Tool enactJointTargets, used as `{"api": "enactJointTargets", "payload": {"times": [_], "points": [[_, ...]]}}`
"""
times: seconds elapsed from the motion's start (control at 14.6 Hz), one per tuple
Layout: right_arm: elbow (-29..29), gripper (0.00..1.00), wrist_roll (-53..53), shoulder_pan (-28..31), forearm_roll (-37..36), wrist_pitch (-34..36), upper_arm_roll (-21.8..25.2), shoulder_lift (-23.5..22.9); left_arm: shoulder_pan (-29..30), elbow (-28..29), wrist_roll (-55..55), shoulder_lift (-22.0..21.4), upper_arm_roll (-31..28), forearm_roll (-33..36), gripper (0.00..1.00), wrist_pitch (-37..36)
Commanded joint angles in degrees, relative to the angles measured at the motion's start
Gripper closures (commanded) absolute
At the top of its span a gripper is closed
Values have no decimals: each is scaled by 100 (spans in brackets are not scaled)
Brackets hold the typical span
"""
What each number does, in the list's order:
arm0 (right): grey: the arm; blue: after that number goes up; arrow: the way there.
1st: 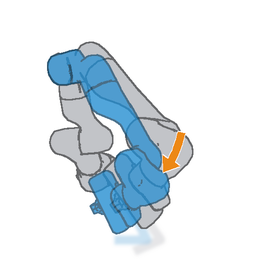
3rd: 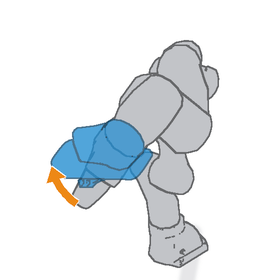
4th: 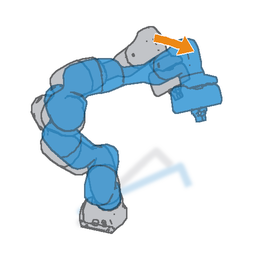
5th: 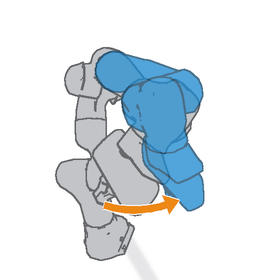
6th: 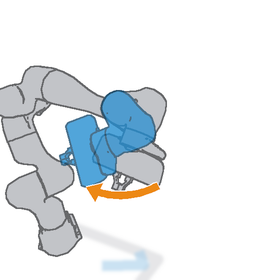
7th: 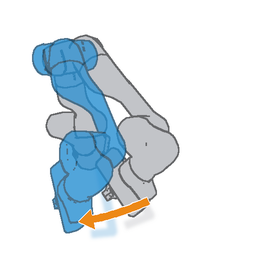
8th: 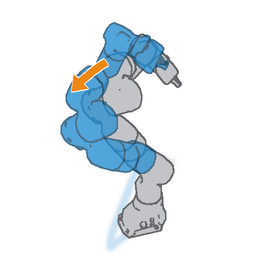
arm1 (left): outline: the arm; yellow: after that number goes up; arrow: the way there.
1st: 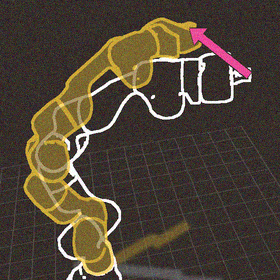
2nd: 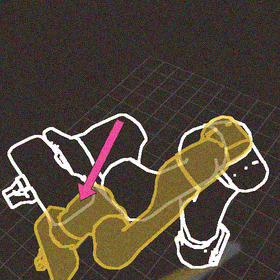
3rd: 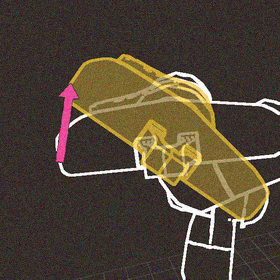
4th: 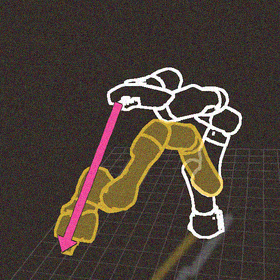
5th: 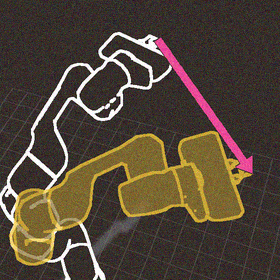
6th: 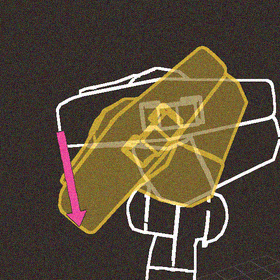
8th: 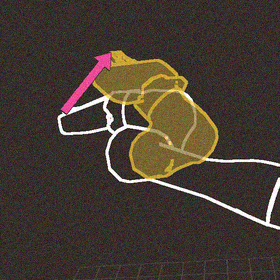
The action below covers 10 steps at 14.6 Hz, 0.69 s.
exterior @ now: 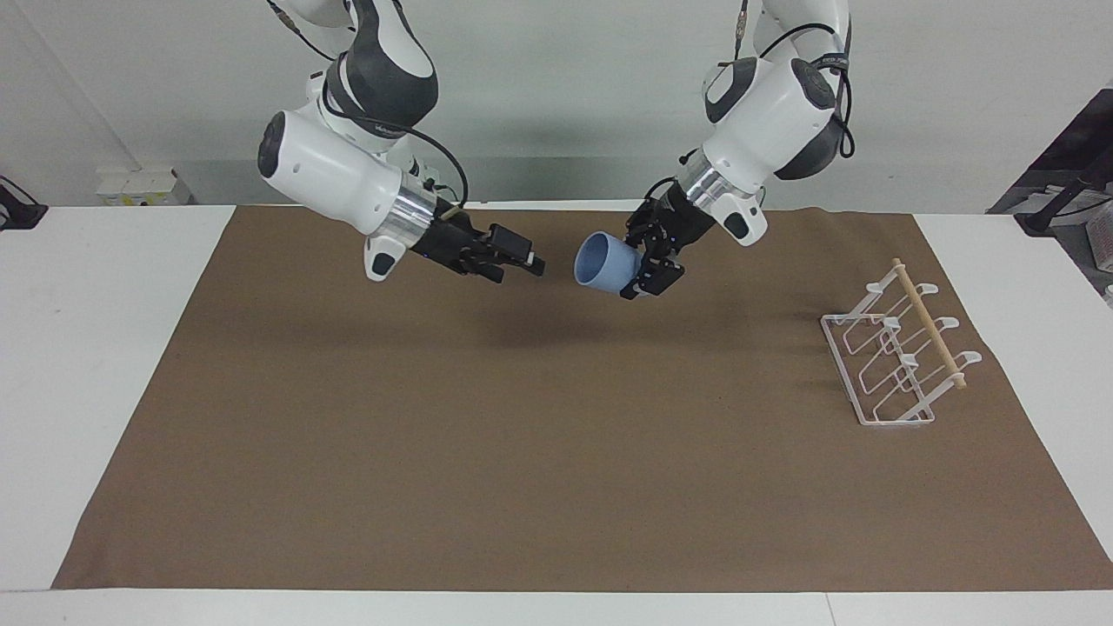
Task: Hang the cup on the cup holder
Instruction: 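Carry the cup with the left gripper while the right gripper withdraws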
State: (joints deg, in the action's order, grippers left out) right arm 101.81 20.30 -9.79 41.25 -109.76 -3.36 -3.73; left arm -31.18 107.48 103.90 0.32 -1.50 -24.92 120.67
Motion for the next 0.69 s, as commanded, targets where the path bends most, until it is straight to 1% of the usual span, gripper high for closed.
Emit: {"api": "enactJointTargets", "payload": {"times": [0.0, 0.07, 0.14, 0.21, 0.27, 0.48, 0.62], "points": [[76, 0, -26, 397, -853, 331, -33, 233, 314, -52, -1, -23, -8, 1116, 71, -395], [76, 0, -35, 538, -1177, 463, -33, 233, 367, -34, -1, -23, -8, 1669, 71, -439], [58, 0, -131, 679, -1581, 613, -33, 233, 428, -25, -1, -6, -8, 2388, 71, -491], [14, 0, -314, 793, -2055, 745, -33, 250, 498, -16, 7, 38, -8, 2961, 71, -579], [-99, 0, -490, 882, -2512, 929, -33, 294, 586, -16, 7, 64, -8, 3585, 71, -719], [-564, 0, -746, 1224, -3611, 1658, -24, 321, 841, 1, 7, 73, -8, 5755, 71, -1044], [-916, 0, -764, 1339, -4088, 2106, -24, 312, 1069, 36, -19, 56, -8, 7222, 71, -1212]]}}
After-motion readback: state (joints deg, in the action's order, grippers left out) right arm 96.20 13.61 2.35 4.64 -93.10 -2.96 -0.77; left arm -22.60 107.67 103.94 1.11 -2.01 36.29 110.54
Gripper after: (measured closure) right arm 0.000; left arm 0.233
